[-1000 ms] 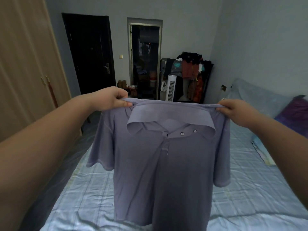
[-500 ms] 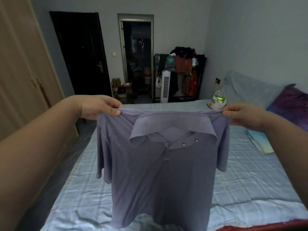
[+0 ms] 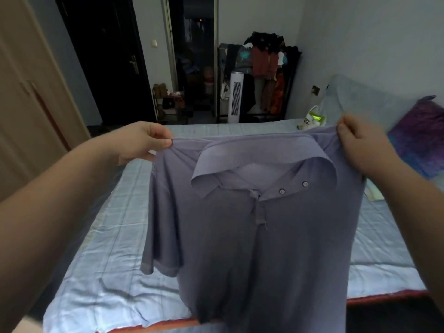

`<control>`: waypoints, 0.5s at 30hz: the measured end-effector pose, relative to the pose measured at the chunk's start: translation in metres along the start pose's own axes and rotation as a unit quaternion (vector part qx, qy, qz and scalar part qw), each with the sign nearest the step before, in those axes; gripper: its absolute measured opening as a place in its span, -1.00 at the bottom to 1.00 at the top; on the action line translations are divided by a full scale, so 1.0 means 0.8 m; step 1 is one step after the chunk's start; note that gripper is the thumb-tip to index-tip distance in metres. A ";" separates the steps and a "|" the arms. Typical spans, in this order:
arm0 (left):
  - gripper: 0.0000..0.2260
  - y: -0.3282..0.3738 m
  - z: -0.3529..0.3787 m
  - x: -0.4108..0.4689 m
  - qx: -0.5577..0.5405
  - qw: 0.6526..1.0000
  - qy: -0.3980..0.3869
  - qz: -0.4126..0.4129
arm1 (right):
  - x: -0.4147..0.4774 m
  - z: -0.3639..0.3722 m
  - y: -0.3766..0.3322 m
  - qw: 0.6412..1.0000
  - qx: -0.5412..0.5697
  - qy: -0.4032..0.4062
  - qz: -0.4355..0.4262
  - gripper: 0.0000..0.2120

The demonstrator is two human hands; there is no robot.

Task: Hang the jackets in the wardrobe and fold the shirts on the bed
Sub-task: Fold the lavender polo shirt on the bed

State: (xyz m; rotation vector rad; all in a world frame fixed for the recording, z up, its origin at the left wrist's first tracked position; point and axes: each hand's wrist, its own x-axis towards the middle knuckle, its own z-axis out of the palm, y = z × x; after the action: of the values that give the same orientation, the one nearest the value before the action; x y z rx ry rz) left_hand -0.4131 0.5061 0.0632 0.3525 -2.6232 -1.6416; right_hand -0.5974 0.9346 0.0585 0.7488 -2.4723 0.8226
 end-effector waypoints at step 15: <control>-0.87 -0.164 0.189 0.322 0.247 0.928 0.278 -0.009 | 0.138 0.286 0.259 0.992 -0.110 -0.045 0.032 -0.91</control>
State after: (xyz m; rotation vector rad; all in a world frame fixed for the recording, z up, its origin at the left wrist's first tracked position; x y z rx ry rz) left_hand -0.6626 0.5323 -0.1458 0.7285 -2.5169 -0.6944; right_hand -0.8581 0.8885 -0.1351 0.6428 -2.6254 0.5361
